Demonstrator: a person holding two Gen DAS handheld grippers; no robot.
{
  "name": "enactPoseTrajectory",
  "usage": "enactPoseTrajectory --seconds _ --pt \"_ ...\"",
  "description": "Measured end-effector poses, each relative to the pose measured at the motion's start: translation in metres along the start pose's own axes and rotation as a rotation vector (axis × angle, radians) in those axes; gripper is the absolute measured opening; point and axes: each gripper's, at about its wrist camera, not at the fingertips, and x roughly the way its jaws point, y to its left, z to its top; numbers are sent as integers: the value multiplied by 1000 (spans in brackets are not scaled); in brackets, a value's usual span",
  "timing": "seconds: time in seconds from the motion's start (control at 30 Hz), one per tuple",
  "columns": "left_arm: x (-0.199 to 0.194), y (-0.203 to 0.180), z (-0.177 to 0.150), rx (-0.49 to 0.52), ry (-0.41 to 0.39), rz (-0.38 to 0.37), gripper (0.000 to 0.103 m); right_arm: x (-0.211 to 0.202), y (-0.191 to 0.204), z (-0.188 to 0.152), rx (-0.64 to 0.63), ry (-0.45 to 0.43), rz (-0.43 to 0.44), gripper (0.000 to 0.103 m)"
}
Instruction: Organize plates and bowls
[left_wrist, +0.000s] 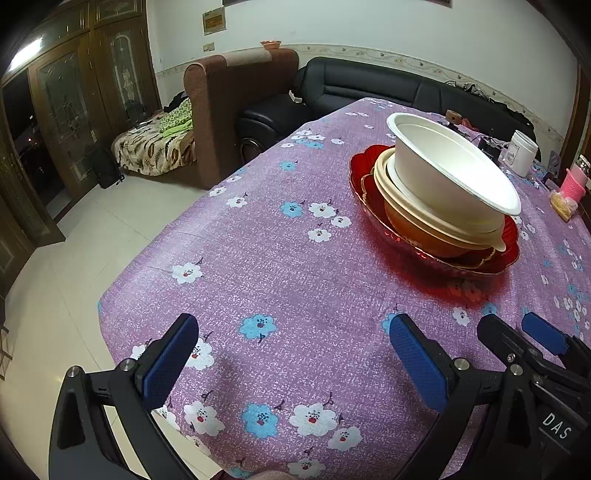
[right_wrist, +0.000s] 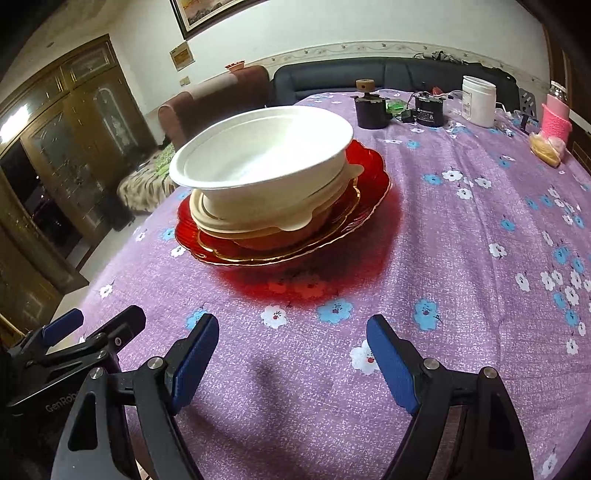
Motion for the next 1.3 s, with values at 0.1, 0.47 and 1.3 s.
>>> enactPoseTrajectory --seconds 0.1,0.47,1.3 --pt "1 3 2 -4 -3 2 103 1 0 0 0 2 -2 86" --pt "3 8 3 -23 7 3 103 3 4 -1 -10 11 0 86" --pt "10 5 3 -18 27 -8 103 6 1 0 2 19 -4 86"
